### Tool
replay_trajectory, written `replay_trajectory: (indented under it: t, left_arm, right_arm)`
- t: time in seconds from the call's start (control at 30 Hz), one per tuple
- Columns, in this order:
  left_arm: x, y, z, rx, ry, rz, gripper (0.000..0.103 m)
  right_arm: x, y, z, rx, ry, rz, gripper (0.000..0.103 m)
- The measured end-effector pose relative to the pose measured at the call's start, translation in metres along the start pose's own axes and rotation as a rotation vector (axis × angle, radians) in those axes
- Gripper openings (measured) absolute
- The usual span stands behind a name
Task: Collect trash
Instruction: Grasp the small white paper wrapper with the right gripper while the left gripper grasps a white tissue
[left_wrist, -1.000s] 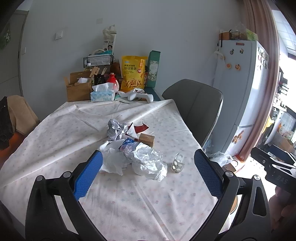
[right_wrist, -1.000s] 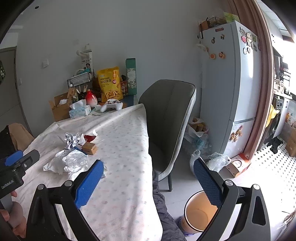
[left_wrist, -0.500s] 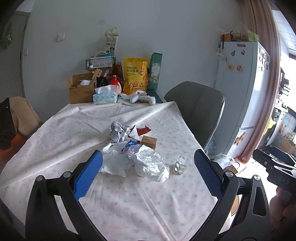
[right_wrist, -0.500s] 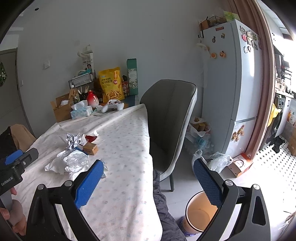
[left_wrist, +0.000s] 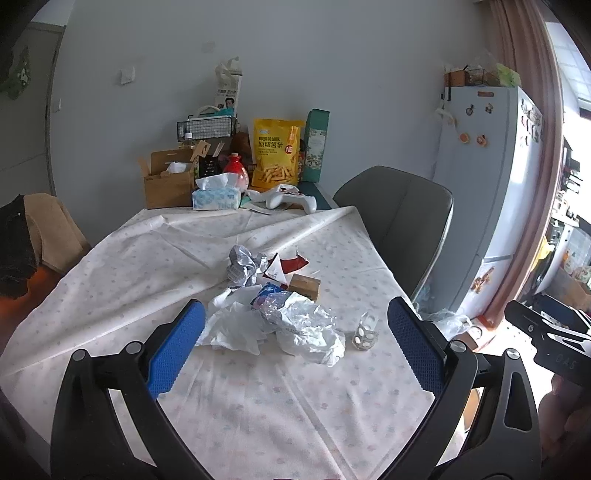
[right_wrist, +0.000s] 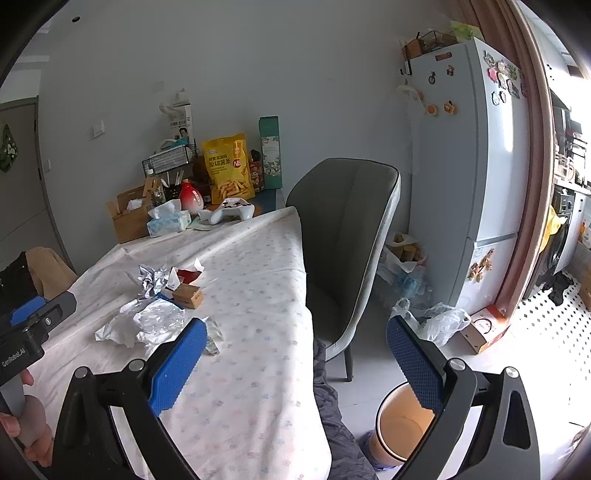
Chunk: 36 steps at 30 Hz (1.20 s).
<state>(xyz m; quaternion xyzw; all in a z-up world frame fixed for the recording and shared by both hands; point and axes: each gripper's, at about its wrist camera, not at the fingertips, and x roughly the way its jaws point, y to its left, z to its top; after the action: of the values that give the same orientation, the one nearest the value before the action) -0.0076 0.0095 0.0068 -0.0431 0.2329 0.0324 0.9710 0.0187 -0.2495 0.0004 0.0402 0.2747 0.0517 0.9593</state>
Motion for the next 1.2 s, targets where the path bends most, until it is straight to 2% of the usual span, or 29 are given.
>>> replay_trajectory:
  t: [0.33,0.6,0.83,1.0,1.2]
  left_arm:
    - [0.013,0.014,-0.002,-0.006,0.041,0.049,0.098]
    - [0.033,0.061,-0.011,-0.098,0.099,0.128,0.098]
    - [0.053,0.094,-0.018,-0.132,0.147,0.173,0.098]
    - [0.073,0.110,-0.026,-0.160,0.183,0.170,0.098]
    - [0.103,0.114,-0.035,-0.172,0.252,0.153,0.091]
  right_arm:
    - [0.021,0.011,0.000,-0.025,0.039,0.036,0.095]
    - [0.058,0.030,-0.003,-0.036,0.117,0.111,0.095]
    - [0.095,0.056,-0.004,-0.041,0.176,0.192,0.095]
    - [0.126,0.074,-0.011,-0.053,0.251,0.222,0.081]
    - [0.160,0.082,-0.024,-0.046,0.349,0.235,0.063]
